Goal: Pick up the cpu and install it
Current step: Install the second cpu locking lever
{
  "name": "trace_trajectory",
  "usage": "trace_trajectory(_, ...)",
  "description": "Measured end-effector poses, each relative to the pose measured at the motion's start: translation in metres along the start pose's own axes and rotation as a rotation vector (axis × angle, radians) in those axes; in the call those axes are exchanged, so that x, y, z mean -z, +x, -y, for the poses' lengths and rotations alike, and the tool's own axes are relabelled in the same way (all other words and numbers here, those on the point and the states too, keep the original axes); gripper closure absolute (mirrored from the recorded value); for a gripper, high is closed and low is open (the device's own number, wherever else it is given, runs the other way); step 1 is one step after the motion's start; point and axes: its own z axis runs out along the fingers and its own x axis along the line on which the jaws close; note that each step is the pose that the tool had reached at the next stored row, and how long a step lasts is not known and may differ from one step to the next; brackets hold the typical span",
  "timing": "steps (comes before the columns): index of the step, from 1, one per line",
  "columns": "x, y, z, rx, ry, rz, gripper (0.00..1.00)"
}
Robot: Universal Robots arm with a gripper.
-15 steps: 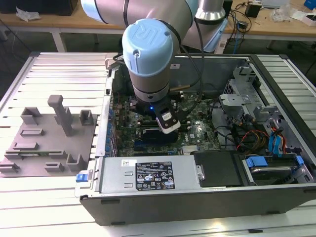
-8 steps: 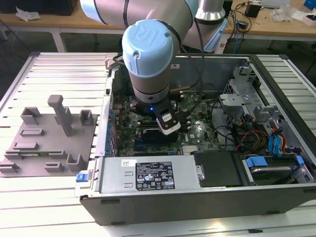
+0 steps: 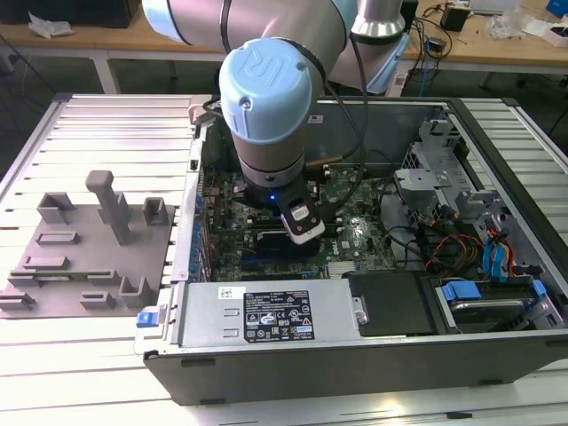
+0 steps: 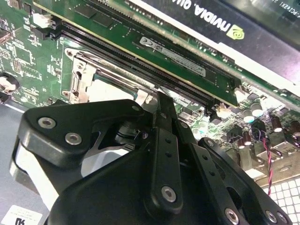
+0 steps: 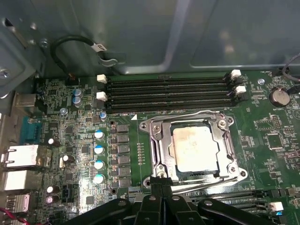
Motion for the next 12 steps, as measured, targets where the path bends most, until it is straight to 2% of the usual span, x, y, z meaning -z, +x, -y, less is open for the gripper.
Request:
trace_trajectory(7,0.0001,0.0,0.0012,0.0,-0.0018,-0.0003,0.89)
trace_trajectory(12,-0.0029,0.0004,0.0022,0.0,-0.0018,-0.0002,0.89)
